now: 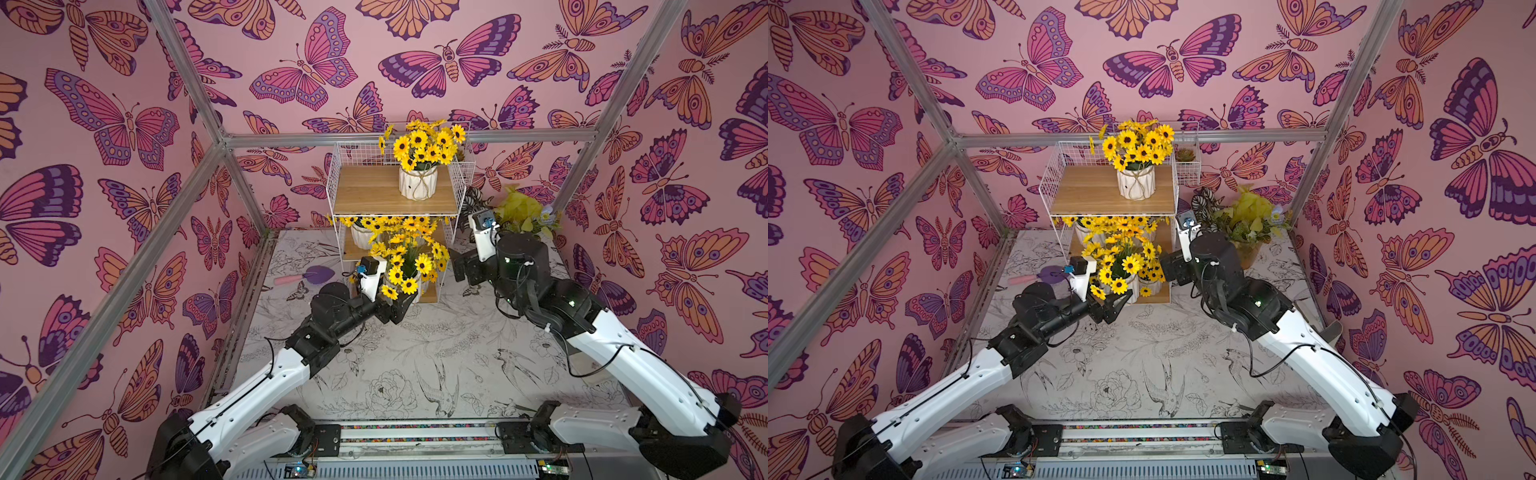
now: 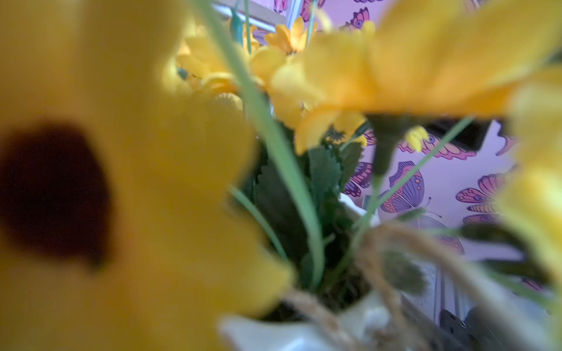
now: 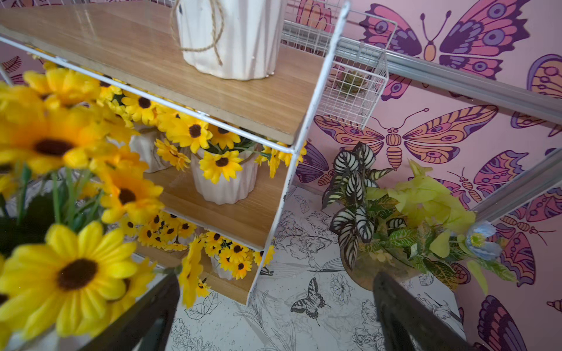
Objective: Take the sunflower pots off the shelves
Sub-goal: Place the sunflower pot at the center of the board.
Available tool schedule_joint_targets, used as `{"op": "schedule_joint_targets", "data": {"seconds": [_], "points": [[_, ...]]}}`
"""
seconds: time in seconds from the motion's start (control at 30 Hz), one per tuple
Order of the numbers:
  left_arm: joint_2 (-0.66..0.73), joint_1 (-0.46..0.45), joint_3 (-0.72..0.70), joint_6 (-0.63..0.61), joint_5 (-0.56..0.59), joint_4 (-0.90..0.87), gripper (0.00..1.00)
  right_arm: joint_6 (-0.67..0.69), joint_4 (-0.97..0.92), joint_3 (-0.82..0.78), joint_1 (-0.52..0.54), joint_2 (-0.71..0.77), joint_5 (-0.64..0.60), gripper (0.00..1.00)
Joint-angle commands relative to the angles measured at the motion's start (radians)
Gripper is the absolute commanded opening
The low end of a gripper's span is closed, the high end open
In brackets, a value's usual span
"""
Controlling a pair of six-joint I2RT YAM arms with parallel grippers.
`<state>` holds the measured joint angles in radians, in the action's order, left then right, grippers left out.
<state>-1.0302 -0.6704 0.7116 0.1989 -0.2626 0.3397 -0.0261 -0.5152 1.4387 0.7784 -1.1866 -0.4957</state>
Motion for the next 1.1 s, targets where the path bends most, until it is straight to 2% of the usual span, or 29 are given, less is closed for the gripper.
{"op": "schedule_joint_targets", "data": {"seconds": [0.0,0.27,0.5,0.63,1.07], "points": [[-0.022,-0.05,-0.04,-0.019,-0.03,0.226,0.4,-0.045,-0.08,-0.016,-0.008,0.045,-0.095,0.99],[-0.208,-0.138,-0.085,-0.056,-0.027,0.425,0.39,-0.092,-0.106,-0.07,-0.023,0.129,-0.152,0.99],[-0.557,-0.163,-0.083,-0.008,-0.106,0.78,0.39,-0.139,-0.176,-0.061,-0.05,0.142,-0.202,0.99],[-0.727,-0.192,-0.015,-0.016,-0.116,0.872,0.38,-0.166,-0.195,-0.074,-0.09,0.164,-0.184,0.99],[-1.123,-0.211,0.277,-0.026,-0.174,0.943,0.37,-0.196,-0.176,-0.153,-0.147,0.173,-0.141,0.99]]}}
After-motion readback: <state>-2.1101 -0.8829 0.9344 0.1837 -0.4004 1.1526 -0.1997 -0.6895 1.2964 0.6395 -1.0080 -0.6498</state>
